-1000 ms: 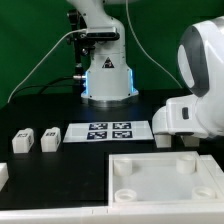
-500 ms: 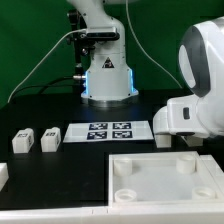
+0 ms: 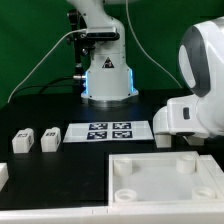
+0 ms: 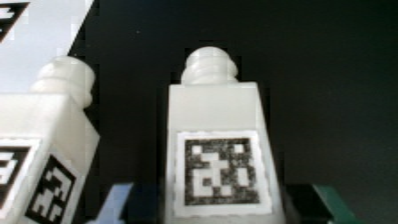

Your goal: Assemble one leg

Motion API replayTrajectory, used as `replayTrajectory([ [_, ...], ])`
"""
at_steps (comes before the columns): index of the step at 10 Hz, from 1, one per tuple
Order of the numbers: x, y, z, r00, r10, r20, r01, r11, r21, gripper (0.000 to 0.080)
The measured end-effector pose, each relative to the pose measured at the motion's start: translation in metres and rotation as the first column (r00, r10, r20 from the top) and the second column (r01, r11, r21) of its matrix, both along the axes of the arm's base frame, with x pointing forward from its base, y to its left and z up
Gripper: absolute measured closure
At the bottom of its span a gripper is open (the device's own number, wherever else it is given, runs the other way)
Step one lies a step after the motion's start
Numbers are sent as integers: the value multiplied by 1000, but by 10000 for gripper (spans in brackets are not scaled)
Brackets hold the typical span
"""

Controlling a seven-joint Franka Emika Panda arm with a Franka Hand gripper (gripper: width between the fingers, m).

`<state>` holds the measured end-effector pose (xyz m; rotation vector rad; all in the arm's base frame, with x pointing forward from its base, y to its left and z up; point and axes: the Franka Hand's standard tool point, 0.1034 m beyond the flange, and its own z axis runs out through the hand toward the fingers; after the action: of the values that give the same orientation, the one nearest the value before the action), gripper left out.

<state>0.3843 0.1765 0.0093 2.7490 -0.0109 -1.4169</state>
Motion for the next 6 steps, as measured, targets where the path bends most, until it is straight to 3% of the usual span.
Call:
replayTrajectory([
  [3, 3, -2, 2, 1000, 4, 0, -4, 1000, 8, 509],
  [6, 52, -23, 49, 999, 27, 38, -30, 997, 70, 509],
])
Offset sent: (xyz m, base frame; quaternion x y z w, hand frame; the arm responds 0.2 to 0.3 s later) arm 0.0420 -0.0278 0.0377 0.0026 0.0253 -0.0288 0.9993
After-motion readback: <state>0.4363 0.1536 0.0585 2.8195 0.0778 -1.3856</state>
